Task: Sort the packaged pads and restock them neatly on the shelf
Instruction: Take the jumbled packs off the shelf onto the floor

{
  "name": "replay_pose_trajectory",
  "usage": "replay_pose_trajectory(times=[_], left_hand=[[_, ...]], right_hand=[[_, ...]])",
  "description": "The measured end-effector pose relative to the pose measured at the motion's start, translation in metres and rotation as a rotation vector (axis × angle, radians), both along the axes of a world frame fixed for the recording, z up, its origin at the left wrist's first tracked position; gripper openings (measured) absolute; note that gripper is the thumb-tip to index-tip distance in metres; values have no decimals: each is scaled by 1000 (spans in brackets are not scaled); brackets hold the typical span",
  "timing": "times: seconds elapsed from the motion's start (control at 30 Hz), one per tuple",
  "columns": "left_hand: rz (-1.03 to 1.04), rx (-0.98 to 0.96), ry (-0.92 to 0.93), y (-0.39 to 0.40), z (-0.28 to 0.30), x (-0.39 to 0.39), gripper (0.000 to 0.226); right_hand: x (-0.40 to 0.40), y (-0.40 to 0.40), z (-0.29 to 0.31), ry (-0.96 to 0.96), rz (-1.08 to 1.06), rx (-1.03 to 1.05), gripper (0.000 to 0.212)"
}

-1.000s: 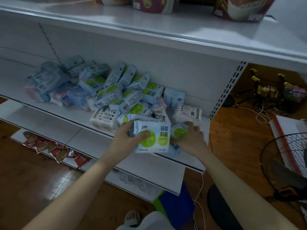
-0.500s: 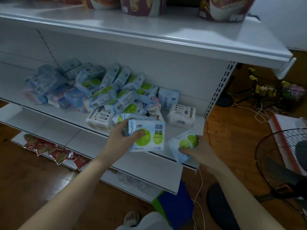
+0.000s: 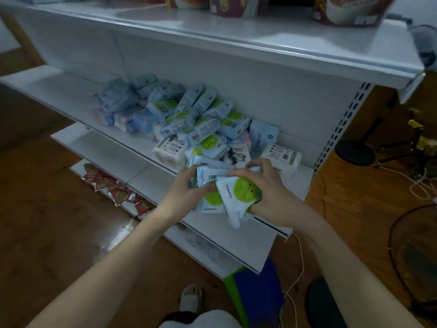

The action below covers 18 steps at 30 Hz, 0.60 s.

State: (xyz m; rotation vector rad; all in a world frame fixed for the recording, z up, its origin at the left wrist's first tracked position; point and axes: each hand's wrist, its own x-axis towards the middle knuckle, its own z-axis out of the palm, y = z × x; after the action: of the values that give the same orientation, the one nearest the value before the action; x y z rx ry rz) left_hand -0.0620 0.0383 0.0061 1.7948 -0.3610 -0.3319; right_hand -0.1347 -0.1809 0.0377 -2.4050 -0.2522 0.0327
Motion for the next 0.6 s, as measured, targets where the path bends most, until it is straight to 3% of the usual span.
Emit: replay_pose_trajectory(times=[0.1, 0.2, 0.27, 0.37, 0.43, 0.6], left_hand=[[105, -61, 6, 27, 5, -16, 42], [185, -75, 25, 59, 6, -30, 45], [244, -63, 30, 83, 9, -38, 44], [298, -119, 68, 122, 12, -48, 45], [370, -142, 72, 150, 15, -57, 44], [487, -256, 108, 234, 20, -78, 34]], right_hand=[[9, 26, 8, 26, 87, 119, 85], [16, 63, 15, -25, 193, 112, 89], [22, 91, 18, -136, 252, 89, 79], [35, 137, 24, -307, 376, 32, 46], [45, 173, 25, -370, 463, -42, 43], [61, 270, 24, -491, 612, -134, 63]])
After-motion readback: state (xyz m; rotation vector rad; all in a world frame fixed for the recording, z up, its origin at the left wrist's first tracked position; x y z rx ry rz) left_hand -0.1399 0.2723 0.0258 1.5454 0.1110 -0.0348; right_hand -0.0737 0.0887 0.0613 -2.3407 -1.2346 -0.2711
